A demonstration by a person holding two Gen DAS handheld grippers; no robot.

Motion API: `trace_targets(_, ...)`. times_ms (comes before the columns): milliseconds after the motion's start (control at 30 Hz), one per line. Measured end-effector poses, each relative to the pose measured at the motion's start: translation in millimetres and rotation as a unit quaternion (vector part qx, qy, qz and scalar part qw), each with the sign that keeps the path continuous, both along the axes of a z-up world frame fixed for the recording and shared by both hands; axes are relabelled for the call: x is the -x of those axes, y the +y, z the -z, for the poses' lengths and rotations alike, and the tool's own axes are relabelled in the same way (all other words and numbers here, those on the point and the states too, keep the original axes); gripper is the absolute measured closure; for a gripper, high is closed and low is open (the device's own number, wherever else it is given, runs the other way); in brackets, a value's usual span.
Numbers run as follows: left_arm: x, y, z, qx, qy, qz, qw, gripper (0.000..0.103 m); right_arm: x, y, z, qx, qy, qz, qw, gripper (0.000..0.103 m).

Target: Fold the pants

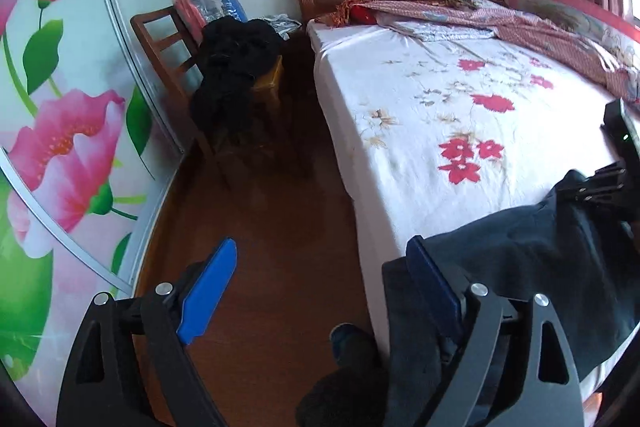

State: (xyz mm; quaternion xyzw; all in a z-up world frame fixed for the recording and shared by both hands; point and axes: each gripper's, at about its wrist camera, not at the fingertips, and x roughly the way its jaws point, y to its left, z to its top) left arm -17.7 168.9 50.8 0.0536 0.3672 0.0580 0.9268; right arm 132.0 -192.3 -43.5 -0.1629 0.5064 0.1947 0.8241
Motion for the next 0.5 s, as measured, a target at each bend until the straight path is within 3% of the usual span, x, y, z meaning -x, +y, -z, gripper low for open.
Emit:
trace_targets(100,-6,-19,-10,0.071,-0.005,0.054,0.996,0.013,6,8,-3,0.023,-0.009,-0.004,1.0,0.103)
trace_targets(233,-27,-89,12,0.052,0.001,0.171,0.9838,0.012,2,-13,-10,-0.02,0.015,0.039,0.999,0.103)
trace_targets(300,-43,-101,39,0.029,0.034,0.149,0.9878,0.013,4,-17,-7,-0.025,0.014,0.039,0.999,0.103)
trace_targets(367,-63,-85,73,0.049,0.091,0.104,0.9892,0.022,3,-19,-1,-0.035,0.01,0.053,0.998,0.103)
trace_targets(400,-65,-75,85,0.053,0.098,0.087,0.99,0.023,2,-20,2,-0.042,0.004,0.062,0.997,0.103)
trace_targets(433,-61,-72,88,0.046,0.079,0.094,0.9914,0.023,2,-19,2,-0.047,-0.001,0.07,0.996,0.103)
trace_targets(500,-58,-79,94,0.009,0.072,0.107,0.9916,0.023,2,-20,-2,-0.055,0.0,0.089,0.995,0.103)
